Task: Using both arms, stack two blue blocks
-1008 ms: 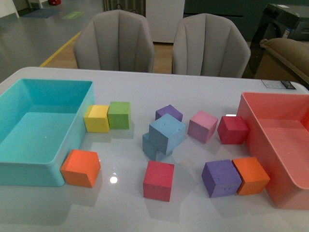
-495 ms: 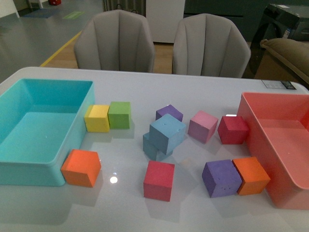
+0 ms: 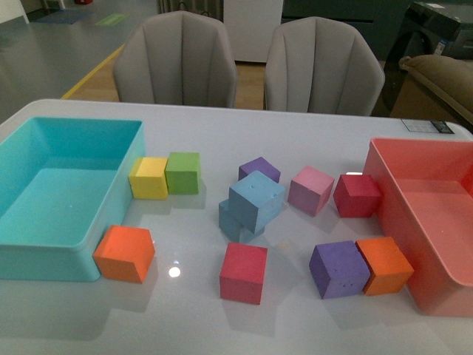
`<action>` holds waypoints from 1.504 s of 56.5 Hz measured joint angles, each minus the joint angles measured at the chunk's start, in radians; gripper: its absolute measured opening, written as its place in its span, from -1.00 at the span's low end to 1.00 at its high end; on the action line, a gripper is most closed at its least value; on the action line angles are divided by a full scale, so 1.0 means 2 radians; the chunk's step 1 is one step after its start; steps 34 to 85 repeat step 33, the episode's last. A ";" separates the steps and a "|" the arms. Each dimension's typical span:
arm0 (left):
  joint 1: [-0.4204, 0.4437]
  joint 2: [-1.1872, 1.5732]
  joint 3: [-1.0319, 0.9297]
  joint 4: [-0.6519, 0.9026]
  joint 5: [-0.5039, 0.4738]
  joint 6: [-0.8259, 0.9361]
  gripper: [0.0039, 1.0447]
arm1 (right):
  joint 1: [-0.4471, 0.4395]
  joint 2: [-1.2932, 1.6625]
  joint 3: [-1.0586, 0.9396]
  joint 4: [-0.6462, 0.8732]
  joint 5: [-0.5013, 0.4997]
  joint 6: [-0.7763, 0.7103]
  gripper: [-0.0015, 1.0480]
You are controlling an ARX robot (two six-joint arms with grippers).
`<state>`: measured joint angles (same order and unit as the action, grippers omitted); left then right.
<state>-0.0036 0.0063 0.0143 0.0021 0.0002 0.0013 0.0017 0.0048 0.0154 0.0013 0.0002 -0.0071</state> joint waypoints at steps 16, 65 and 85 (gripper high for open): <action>0.000 0.000 0.000 0.000 0.000 0.000 0.84 | 0.000 0.000 0.000 0.000 0.000 0.000 0.83; 0.000 0.000 0.000 0.000 0.000 0.000 0.84 | 0.000 0.000 0.000 0.000 0.000 0.000 0.83; 0.000 0.000 0.000 0.000 0.000 0.000 0.84 | 0.000 0.000 0.000 0.000 0.000 0.000 0.83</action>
